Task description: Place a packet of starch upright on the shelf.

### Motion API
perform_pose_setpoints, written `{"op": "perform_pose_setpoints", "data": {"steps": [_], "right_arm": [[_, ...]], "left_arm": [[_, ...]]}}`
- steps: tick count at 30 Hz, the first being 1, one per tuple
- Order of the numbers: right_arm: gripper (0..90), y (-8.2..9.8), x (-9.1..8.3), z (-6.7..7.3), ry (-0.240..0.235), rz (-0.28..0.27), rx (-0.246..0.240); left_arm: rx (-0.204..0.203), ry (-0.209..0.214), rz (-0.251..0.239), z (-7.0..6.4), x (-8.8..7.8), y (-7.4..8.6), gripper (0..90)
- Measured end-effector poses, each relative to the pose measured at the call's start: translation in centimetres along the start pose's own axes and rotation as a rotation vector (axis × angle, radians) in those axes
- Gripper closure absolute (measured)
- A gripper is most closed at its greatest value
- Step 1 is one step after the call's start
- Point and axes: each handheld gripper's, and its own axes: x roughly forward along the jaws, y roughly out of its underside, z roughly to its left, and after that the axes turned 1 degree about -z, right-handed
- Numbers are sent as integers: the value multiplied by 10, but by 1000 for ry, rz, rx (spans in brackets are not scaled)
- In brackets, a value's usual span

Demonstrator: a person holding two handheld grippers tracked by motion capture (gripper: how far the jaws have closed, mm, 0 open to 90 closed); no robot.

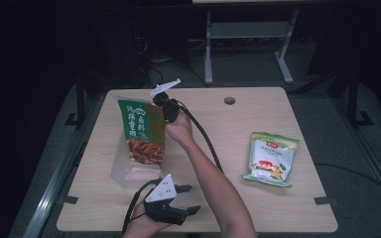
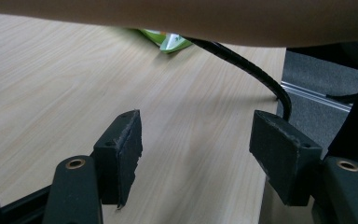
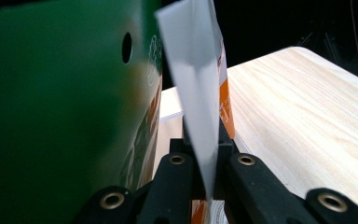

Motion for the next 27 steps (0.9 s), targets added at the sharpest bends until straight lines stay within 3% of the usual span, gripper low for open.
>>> {"op": "perform_pose_setpoints", "data": {"steps": [6,10,15,22,27], "right_arm": [[853,2,-1,-9,-43,-1,56],[827,1,-8,-13,-41,-29,78],[808,1,-16,-16,-25,11,91],[785,15,-16,-18,-62,67,140],[800,28,-13,-16,-74,110,146]], "left_arm": [[-1,-4,2,1,0,0,337],[-4,-2,2,1,0,0,337],[-5,-2,4,1,0,0,337],[-3,-3,3,1,0,0,336],[-6,1,3,0,1,0,337]]}}
